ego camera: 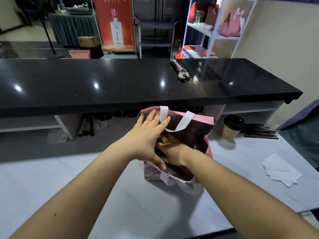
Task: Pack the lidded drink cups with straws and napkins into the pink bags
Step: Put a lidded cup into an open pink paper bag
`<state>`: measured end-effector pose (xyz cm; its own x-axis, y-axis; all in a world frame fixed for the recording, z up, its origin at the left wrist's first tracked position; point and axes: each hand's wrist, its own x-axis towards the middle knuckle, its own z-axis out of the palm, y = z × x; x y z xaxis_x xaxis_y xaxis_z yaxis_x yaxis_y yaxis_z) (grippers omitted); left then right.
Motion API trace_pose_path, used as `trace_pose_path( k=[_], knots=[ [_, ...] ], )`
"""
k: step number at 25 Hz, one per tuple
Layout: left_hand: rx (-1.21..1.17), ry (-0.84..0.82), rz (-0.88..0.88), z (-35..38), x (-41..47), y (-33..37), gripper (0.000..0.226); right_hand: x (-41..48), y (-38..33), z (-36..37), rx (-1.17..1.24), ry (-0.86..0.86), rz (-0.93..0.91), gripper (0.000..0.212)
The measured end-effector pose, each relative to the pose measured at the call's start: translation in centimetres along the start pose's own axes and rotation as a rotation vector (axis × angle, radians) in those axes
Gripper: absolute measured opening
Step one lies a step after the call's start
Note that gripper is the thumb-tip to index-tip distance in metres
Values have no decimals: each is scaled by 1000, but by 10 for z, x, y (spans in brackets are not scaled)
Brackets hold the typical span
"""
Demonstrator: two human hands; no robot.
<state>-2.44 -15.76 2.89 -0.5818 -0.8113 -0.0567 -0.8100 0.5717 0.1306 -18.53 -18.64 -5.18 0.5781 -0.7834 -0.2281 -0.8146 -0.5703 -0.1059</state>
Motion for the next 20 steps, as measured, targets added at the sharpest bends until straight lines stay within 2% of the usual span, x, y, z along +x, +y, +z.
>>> trace_pose_path(
  k=[4,8,11,13,16,20],
  knots=[
    [-21,47,5,1,4,0,134,-4,-1,-11,-36,-18,-23,65],
    [-4,193,-57,-11,5,0,96,-28,9,-54,-150,75,46,52],
    [46,278,-103,-23,14,6,73,-62,19,-95,68,1,169,36],
    [70,322,-114,-29,24,16,59,-85,28,-114,159,13,220,31],
    [37,382,-95,-32,47,43,45,-113,50,-123,184,207,316,29],
    [46,457,-39,-31,86,96,39,-146,86,-113,107,456,394,27]
  ],
)
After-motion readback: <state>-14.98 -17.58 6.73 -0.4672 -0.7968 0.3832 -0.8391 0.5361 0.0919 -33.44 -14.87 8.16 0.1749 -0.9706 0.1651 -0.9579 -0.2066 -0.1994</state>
